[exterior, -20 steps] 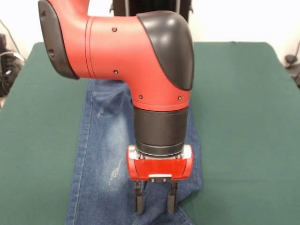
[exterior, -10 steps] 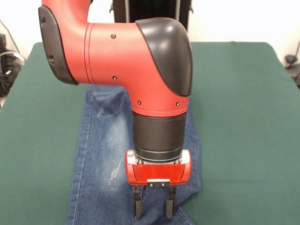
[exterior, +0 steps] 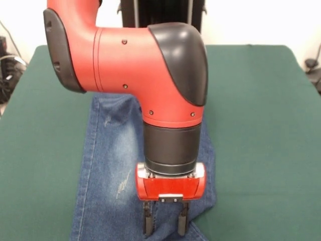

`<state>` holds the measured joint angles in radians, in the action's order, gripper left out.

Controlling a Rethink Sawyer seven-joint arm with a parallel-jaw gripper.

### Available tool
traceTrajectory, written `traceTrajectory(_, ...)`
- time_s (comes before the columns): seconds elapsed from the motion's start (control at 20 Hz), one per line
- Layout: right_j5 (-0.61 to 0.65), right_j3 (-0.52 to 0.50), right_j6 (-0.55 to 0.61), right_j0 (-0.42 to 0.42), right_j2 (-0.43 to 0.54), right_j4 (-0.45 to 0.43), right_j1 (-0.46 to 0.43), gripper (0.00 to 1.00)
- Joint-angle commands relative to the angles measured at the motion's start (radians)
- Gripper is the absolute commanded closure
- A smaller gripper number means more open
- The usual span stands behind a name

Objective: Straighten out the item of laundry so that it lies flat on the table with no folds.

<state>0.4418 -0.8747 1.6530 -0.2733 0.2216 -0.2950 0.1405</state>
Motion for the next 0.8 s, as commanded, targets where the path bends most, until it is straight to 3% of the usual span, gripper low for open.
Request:
traceTrajectory(0.05,0.149,-0.024,0.039,0.067,-0.018,-0.007,0.065,0.00)
traceTrajectory(0.25,0.188,-0.022,0.042,0.079,-0.044,-0.004,0.090,0.00)
traceTrajectory(0.8,0.130,-0.006,0.025,0.082,-0.016,-0.009,0.073,0.00)
